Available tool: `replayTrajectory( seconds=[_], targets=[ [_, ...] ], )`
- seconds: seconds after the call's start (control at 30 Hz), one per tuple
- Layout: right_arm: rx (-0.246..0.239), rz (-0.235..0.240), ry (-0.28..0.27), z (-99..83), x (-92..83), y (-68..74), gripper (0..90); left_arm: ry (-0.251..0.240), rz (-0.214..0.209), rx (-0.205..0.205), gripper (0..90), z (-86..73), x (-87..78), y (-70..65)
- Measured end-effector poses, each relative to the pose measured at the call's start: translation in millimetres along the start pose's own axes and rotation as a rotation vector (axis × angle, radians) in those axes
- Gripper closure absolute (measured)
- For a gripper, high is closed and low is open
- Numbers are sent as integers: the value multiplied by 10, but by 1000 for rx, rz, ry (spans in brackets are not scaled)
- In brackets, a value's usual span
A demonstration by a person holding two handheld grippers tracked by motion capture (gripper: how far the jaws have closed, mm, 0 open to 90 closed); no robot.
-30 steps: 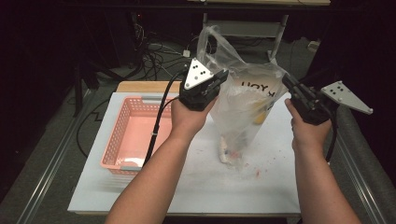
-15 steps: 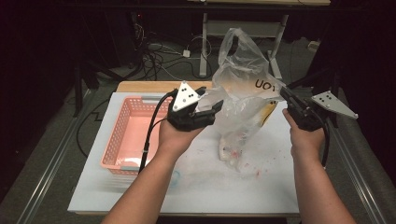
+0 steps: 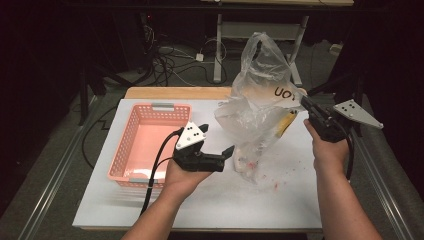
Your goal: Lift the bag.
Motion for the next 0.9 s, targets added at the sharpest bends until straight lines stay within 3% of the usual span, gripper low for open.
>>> replayTrajectory(
  seconds=[0.2,0.37,0.53,0.6,0.7,0.9],
  targets=[
    [-13,14,-1,14,-18,36,900,42,-4,-13,0,-256,186,-21],
    [-21,23,-3,28,-30,46,900,69,-33,-13,0,-476,324,-159],
    [-31,28,-17,89,-69,62,900,110,-57,57,0,-687,390,-337],
    [-38,33,-21,105,-86,75,900,122,-60,50,0,-747,397,-335],
    [-35,44,-27,117,-119,86,881,118,-68,2,0,-797,415,-296],
    [-53,72,-42,165,-239,144,817,139,-62,25,0,-885,504,-315]
  ],
)
Point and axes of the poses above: each handheld gripper's, and its own axes: x roughly forward along the jaws, z roughly out of its top, y roughly to its left, the point moved 3 cm from there along x, roughly forward along the jaws, and after that the axes turned 2 degrees about z, right-handed, at the moved point
